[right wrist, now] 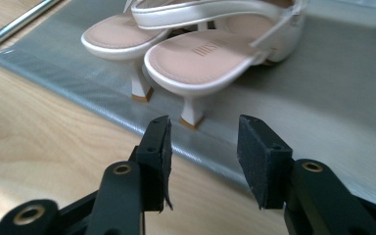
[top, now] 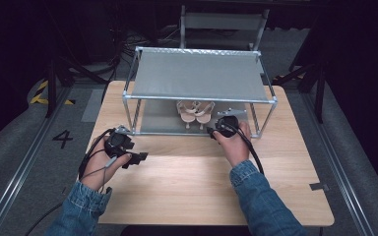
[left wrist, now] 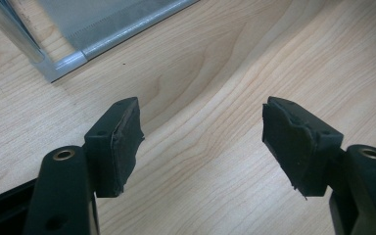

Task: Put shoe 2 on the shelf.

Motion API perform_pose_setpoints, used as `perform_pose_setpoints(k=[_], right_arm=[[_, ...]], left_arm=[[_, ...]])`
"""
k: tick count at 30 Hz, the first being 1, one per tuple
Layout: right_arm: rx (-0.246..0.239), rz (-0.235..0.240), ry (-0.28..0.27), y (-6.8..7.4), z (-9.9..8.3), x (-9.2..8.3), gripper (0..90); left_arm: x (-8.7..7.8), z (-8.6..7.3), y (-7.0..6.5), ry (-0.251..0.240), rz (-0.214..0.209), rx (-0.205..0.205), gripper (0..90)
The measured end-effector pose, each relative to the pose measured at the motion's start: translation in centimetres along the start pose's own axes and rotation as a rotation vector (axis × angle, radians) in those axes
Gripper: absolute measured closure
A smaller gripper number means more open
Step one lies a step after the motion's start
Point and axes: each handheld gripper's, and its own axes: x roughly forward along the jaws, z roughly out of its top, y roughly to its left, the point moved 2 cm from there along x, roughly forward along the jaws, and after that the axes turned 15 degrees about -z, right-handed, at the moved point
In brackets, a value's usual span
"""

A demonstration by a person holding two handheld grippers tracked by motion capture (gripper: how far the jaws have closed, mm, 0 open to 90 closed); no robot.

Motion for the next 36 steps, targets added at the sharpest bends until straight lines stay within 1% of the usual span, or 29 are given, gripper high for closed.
perform_pose_setpoints(k=[3, 5, 7, 9, 12, 18, 20, 22, 23, 25, 27, 32, 33, 35, 36], right_arm=[[-0.006, 0.004, 0.0, -1.1, -0.3, -1.6, 54.3], [-0.006, 0.006, 0.004, -1.7, -0.4, -2.4, 53.6], [-0.005, 0.009, 0.003, -2.2, -0.6, -3.2, 52.8], [-0.005, 0.009, 0.009, -2.7, -0.8, -3.9, 52.2], [-0.006, 0.014, 0.02, -3.5, -1.2, -5.0, 50.9], [-0.008, 0.008, 0.02, -4.9, -2.0, -7.0, 49.5], [-0.009, 0.005, 0.018, -5.3, -2.3, -7.5, 49.3], [-0.008, 0.005, 0.02, -5.7, -2.5, -7.9, 49.0], [-0.005, 0.006, 0.02, -5.9, -2.6, -8.1, 48.7], [0.005, 0.007, 0.023, -6.4, -3.0, -8.5, 48.3], [0.009, 0.004, 0.016, -6.9, -3.3, -8.7, 48.2], [0.017, 0.002, 0.021, -7.9, -4.2, -9.4, 46.5], [0.02, 0.002, 0.025, -8.2, -4.4, -9.5, 45.9], [0.024, -0.002, 0.027, -8.6, -4.8, -9.7, 45.2], [0.023, -0.005, 0.029, -8.8, -5.0, -9.7, 44.7]], left_arm=[[0.1, 0.0, 0.0, 0.011, -0.006, 0.0, 31.5], [0.2, 0.0, 0.1, 0.008, 0.003, 0.0, 31.3], [0.2, 0.0, 0.1, 0.005, -0.002, -0.006, 30.7], [0.2, 0.1, 0.0, 0.004, -0.001, 0.0, 30.4], [0.3, 0.1, 0.1, 0.015, -0.007, 0.0, 30.2], [0.3, 0.0, 0.2, 0.015, -0.003, 0.002, 29.9], [0.3, 0.0, 0.3, 0.015, -0.002, 0.008, 29.9], [0.2, -0.1, 0.3, 0.018, -0.009, -0.003, 29.7], [0.0, 0.0, 0.5, 0.016, 0.005, 0.011, 29.5], [-0.1, -0.1, 0.5, 0.013, 0.005, -0.004, 29.4], [-0.1, -0.2, 0.6, 0.011, 0.005, -0.01, 29.4], [-0.1, -0.2, 0.8, 0.02, 0.005, -0.003, 29.1], [0.0, -0.3, 0.8, 0.018, 0.004, -0.009, 29.1], [0.0, -0.3, 0.9, 0.023, 0.001, -0.004, 28.9], [0.0, -0.3, 0.9, 0.024, -0.002, -0.01, 28.9]])
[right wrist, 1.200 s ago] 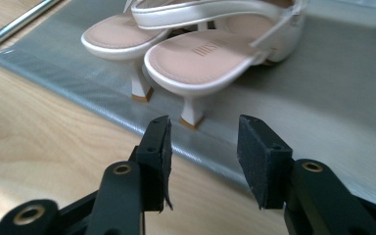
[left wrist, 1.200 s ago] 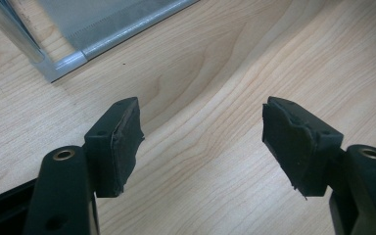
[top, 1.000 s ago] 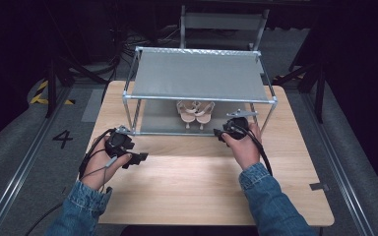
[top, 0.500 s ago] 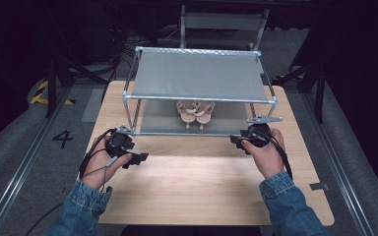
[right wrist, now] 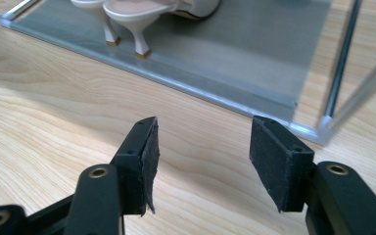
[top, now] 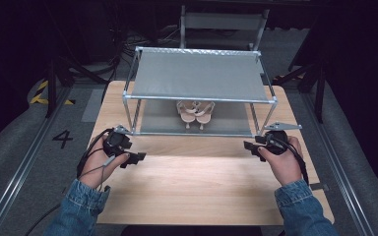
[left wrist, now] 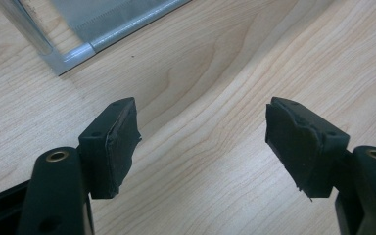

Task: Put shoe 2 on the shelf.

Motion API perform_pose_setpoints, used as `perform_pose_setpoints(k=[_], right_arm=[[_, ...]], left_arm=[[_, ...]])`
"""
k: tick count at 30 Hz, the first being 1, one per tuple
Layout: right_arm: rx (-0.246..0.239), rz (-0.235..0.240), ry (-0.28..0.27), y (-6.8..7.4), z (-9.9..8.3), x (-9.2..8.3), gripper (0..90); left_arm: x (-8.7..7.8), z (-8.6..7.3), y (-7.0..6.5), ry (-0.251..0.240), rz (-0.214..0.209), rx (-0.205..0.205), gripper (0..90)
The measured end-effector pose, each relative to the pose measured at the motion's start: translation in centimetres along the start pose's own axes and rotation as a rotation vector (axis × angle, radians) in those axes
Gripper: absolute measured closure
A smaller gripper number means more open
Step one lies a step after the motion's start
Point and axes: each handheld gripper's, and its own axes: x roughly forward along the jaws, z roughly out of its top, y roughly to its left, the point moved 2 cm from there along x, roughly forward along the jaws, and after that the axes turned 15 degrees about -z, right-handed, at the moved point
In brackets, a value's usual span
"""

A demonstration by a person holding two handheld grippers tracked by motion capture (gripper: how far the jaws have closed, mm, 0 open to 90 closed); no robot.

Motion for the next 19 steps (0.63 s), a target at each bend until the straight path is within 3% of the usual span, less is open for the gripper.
perform_pose_setpoints(k=[6, 10, 12, 19], right_arm=[[0.005, 0.02, -0.001, -0.9, -1.7, 0.0, 40.8], [0.061, 0.015, -0.019, -1.7, -3.0, 0.1, 40.8], [0.044, 0.015, 0.016, -2.0, -3.4, 0.4, 40.9], [0.063, 0.0, 0.037, -2.7, -4.1, 0.5, 40.8]], left_arm=[[-0.2, -0.3, 0.7, 0.002, 0.013, -0.015, 28.7], [-0.1, -0.4, 0.8, -0.001, 0.017, -0.02, 28.6], [-0.1, -0.4, 0.8, 0.005, 0.012, -0.016, 28.6], [0.0, -0.4, 0.8, 0.005, 0.014, -0.019, 28.6]])
